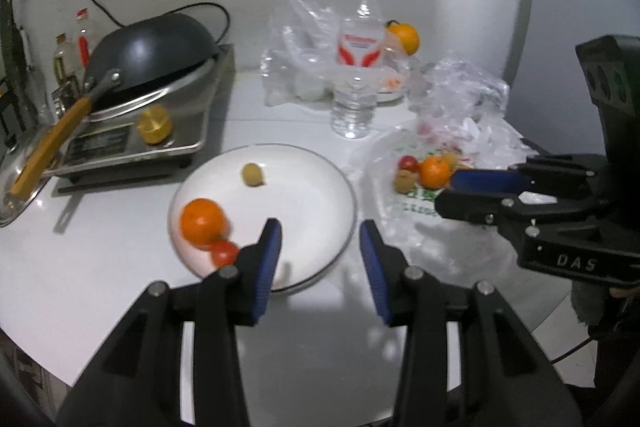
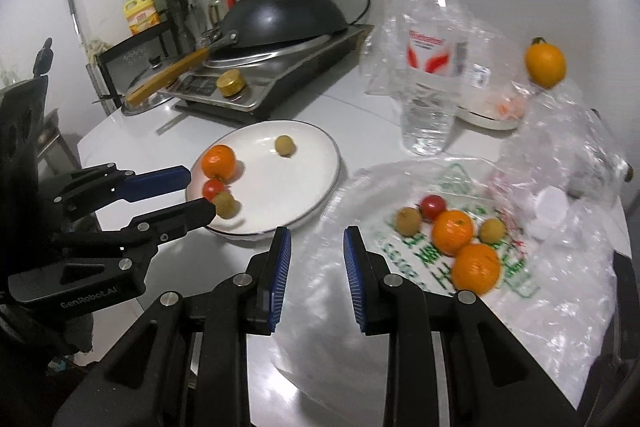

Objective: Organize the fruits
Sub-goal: 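Move both open grippers over the fruit pile on the plastic bag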

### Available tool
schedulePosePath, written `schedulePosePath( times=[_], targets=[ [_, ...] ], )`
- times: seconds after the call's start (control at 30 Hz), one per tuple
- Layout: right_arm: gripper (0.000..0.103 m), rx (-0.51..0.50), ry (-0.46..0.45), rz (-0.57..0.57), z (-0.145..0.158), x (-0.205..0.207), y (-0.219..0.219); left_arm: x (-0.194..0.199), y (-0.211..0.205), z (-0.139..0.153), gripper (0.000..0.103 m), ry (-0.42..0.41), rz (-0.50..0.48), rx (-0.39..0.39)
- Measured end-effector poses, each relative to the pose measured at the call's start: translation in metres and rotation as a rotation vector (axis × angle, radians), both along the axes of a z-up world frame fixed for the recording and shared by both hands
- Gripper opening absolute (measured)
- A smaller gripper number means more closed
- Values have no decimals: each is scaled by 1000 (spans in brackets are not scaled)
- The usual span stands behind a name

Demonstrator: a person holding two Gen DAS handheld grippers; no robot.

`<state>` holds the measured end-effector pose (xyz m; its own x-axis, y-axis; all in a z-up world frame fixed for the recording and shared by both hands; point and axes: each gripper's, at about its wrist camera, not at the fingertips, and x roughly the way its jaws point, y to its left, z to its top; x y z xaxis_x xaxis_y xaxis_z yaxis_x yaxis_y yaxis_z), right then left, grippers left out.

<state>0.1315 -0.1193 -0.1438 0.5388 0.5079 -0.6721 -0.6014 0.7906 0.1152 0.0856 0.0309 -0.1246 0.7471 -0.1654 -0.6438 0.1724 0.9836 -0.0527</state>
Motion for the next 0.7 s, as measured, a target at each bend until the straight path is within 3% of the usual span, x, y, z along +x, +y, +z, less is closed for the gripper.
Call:
schedulePosePath(
  times=[0.63, 0.7],
  targets=[
    [29, 21, -16, -91, -4, 13, -66, 13, -56, 1, 42, 12, -69, 53],
    [37, 27, -18, -92, -5, 15, -73, 15, -63, 0, 42, 18, -71, 63]
  ],
)
